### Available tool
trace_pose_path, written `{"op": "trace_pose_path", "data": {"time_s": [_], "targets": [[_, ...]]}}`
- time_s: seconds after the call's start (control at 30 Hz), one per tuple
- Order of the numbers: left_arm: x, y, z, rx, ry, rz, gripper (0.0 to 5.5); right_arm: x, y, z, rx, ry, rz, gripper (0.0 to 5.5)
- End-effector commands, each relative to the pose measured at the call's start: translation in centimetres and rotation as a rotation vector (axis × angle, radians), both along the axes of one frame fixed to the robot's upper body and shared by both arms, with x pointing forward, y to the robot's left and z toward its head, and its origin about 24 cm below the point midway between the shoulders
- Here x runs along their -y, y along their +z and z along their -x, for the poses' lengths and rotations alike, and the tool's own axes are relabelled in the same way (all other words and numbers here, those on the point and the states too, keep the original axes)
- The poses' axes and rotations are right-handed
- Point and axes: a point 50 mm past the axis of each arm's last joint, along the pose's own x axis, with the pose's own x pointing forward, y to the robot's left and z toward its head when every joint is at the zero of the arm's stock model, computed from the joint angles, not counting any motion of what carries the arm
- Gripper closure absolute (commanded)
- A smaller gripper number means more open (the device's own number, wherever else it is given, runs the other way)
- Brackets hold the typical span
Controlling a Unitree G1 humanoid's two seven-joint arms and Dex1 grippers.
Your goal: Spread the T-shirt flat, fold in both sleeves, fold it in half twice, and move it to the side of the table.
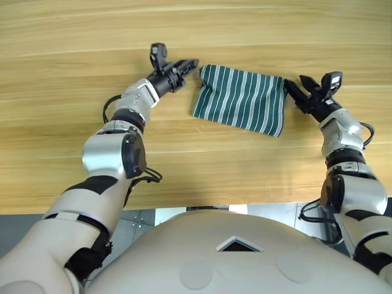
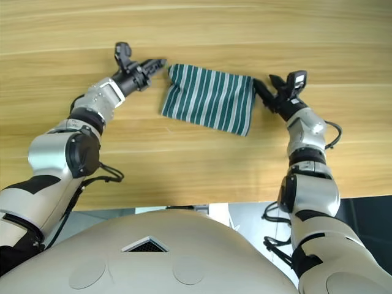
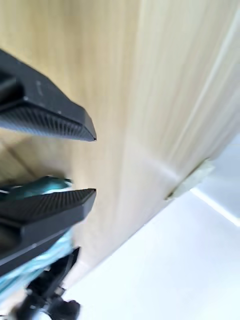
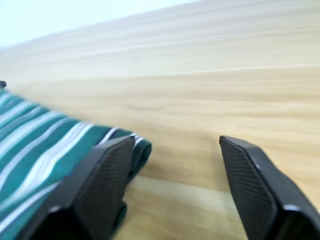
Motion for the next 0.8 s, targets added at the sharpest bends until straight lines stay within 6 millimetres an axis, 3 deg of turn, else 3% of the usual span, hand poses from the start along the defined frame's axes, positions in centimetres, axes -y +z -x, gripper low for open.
{"op": "trace_pose_path", "data": {"time_s": [0.03,0.13,0.23,0.3,0.37,0.53,0.67,0.8], "targets": [[-2.5,3.1,-1.6,0.142,0.166,0.164,3.73,0.4,-1.6,1.7,-0.071,-0.024,-0.115,1.67],[-4.8,4.1,-1.4,0.245,0.254,0.283,3.73,1.2,-0.3,1.4,0.041,-0.033,-0.149,1.04],[-4.5,3.8,0.6,0.529,0.072,0.103,3.73,2.2,2.1,0.3,0.209,-0.123,-0.055,0.85],[-4.0,3.3,2.4,0.703,-0.071,-0.027,3.94,1.8,3.9,-0.9,0.312,-0.167,0.087,0.81],[-3.7,2.9,3.9,0.828,-0.162,-0.146,4.3,0.2,5.8,-2.5,0.414,-0.181,0.224,0.81],[-2.5,0.9,6.8,0.954,-0.325,-0.434,5.29,-5.7,9.2,-5.5,0.609,-0.076,0.504,1.89],[-1.3,-0.8,7.9,0.952,-0.442,-0.653,5.5,-11.0,9.7,-5.8,0.733,0.135,0.727,2.55],[-0.5,-1.5,7.2,0.934,-0.434,-0.854,5.5,-14.8,9.6,-5.1,0.834,0.288,0.854,3.2]]}}
